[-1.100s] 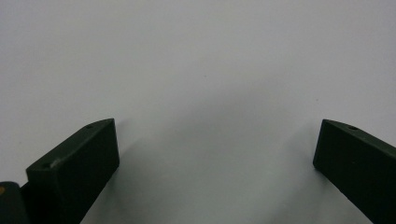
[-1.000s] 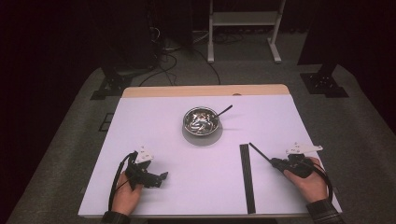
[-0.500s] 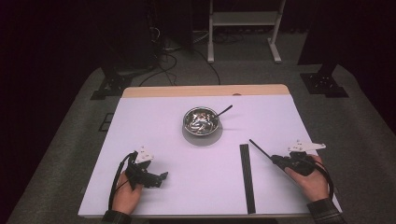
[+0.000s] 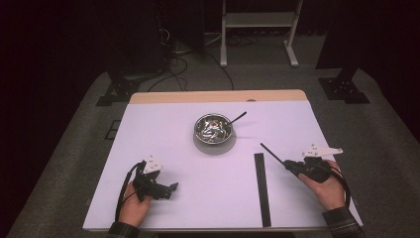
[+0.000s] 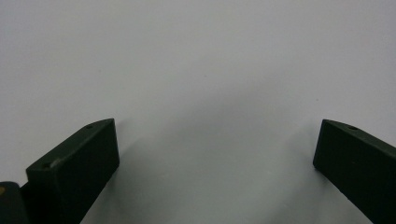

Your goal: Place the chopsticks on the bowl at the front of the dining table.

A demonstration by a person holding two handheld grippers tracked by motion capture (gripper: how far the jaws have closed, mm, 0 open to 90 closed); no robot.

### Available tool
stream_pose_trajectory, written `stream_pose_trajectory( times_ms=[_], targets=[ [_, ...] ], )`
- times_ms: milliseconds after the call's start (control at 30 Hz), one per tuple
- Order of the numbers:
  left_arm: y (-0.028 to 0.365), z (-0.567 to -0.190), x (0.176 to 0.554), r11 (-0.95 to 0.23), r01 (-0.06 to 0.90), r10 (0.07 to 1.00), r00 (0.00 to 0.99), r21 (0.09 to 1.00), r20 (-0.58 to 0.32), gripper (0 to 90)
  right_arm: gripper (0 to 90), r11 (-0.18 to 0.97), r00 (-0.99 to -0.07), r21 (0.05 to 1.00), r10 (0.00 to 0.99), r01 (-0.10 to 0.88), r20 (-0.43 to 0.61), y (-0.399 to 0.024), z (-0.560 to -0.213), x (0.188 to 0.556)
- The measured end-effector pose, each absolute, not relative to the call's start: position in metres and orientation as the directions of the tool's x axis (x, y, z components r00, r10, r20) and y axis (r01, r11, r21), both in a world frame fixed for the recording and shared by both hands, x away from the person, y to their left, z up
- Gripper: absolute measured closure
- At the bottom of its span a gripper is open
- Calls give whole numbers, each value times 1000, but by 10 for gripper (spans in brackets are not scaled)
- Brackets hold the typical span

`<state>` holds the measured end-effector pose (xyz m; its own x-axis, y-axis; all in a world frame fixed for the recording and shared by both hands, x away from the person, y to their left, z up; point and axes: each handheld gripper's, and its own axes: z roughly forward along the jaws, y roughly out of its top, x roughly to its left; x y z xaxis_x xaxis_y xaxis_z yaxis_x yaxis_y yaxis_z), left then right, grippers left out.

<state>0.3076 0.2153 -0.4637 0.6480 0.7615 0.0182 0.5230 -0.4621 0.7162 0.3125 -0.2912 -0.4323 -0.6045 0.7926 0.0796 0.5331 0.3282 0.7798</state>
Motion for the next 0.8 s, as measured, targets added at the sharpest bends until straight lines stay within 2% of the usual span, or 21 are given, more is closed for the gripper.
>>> stream_pose_trajectory(
  times_ms=[800],
  targets=[
    [215,-464,308,-463,523,762,648,716,19,0,857,333,-634,803,770,495,72,-268,-418,334]
  ],
)
